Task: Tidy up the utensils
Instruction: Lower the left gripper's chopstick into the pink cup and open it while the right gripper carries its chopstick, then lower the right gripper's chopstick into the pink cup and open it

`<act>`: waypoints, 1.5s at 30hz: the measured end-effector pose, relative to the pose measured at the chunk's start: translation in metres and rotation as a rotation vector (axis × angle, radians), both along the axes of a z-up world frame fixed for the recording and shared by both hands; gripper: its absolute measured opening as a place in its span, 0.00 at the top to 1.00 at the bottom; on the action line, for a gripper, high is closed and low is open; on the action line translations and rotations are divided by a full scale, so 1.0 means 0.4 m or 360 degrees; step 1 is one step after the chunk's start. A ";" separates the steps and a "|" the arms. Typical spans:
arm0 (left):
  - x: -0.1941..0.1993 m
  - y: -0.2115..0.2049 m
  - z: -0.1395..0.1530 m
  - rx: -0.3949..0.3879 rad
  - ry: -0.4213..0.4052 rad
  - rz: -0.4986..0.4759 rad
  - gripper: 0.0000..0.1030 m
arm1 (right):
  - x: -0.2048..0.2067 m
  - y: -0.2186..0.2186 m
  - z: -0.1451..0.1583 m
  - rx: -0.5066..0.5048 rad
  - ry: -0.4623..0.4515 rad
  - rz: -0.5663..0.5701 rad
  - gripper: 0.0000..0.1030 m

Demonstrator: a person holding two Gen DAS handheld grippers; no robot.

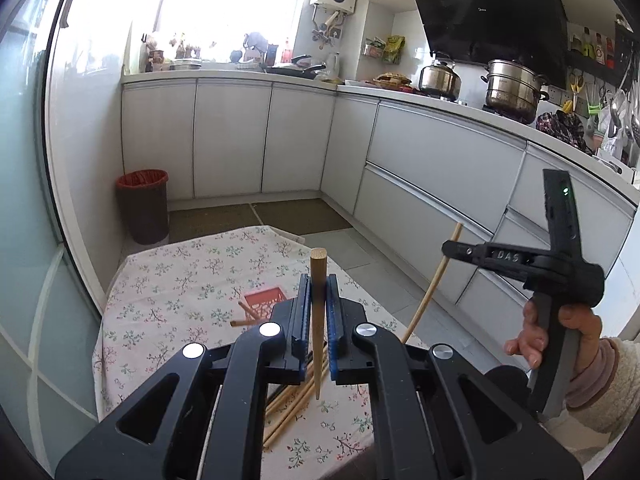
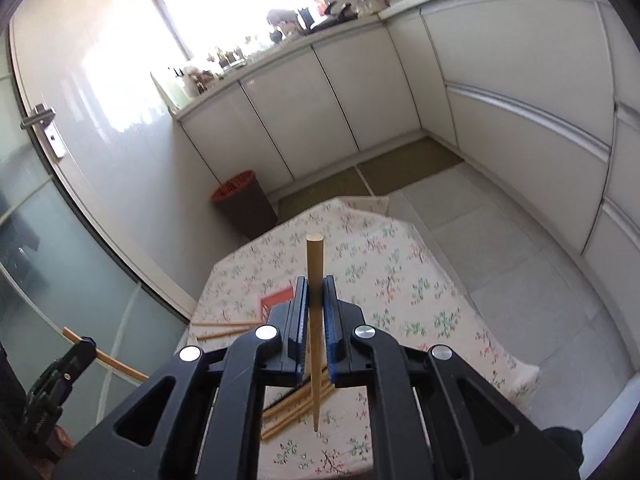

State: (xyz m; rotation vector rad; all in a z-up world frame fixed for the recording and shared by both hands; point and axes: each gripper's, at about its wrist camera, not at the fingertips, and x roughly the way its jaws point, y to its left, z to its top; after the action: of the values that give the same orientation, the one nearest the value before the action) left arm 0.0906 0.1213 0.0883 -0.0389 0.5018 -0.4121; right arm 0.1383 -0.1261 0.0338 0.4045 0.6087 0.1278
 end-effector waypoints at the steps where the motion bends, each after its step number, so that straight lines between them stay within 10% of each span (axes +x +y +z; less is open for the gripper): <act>1: 0.016 -0.004 0.014 0.0005 -0.0011 0.0019 0.94 | 0.013 -0.005 0.030 -0.0006 -0.0049 -0.0003 0.93; 13: 0.255 -0.041 0.054 0.0005 -0.0055 0.0237 0.94 | 0.204 0.029 0.140 0.0006 -0.0278 -0.0005 0.93; 22: 0.423 -0.037 -0.117 0.0022 0.0212 0.0309 0.92 | 0.309 0.128 0.048 -0.0063 -0.0301 0.0121 0.93; 45: 0.298 0.124 -0.022 -0.0119 0.0068 0.0510 0.78 | 0.361 0.295 -0.079 -0.0314 -0.0234 0.0277 0.89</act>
State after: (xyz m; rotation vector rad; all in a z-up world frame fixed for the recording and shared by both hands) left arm 0.2098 0.1711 0.0795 -0.1979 0.5118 -0.1161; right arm 0.2827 -0.0082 0.0023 0.1491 0.5051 0.2594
